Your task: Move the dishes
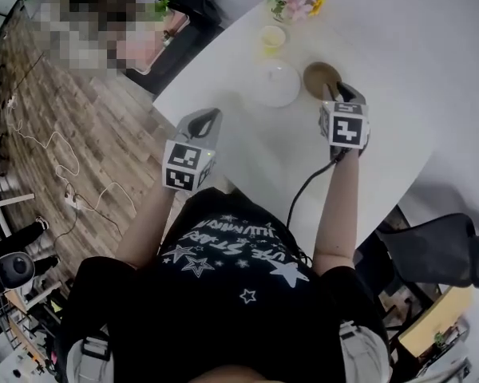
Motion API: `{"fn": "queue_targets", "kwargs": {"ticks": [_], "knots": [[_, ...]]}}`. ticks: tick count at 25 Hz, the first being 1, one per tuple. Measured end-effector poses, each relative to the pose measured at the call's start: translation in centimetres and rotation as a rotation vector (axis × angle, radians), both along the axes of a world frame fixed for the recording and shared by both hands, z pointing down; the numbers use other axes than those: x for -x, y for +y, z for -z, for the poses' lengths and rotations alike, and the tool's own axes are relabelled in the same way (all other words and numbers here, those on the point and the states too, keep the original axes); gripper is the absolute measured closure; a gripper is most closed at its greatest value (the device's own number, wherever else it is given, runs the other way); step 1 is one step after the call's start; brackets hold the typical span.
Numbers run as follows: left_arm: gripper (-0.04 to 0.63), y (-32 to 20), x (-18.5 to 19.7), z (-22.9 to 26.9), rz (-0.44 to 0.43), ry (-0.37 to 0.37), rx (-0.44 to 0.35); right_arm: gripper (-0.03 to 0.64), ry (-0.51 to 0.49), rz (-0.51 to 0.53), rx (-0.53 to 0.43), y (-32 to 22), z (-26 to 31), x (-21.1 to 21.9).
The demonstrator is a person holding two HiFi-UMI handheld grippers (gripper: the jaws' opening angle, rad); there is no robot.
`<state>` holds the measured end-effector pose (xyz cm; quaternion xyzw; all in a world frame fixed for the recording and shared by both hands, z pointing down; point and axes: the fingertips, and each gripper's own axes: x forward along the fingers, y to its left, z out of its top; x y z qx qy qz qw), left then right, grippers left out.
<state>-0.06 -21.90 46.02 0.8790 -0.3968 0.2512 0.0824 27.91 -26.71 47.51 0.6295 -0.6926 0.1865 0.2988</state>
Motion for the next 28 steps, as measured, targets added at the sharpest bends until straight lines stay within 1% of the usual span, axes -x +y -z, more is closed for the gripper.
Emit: {"fn": "queue_targets", "kwargs": {"ticks": [4,8,11,14,15,19,25,28], "knots": [[0.584,2.2,0.9,0.8,0.024,0.012,-0.014,0.496,0.001,0.039,-0.040,1.5,1.3,2.3],[0.584,6.1,2.0,2.0,0.049,0.031,-0.032,0.498,-0.004,0.075,-0.082,4.9,2.6,5.0],[0.584,9.5,3.3,2.4,0.071,0.036,-0.042,0.533,0.009,0.112,-0.136,8.0,3.6,7.7],[0.584,13.5,4.4,3.2,0.092,0.050,-0.064,0.608,0.012,0.143,-0.186,11.7,4.7,9.9],[0.584,14.9,4.9,3.4,0.102,0.052,-0.072,0.612,0.011,0.155,-0.196,13.0,5.0,10.5],[0.584,20.7,7.2,3.2,0.148,0.046,-0.092,0.612,0.003,0.204,-0.192,17.9,4.9,13.3],[0.584,28.4,10.5,2.8,0.211,0.059,-0.095,0.612,0.003,0.264,-0.193,24.7,4.6,16.8],[0.584,32.2,11.2,2.2,0.228,0.064,-0.072,0.612,-0.002,0.284,-0.176,28.7,3.4,17.8]]}}
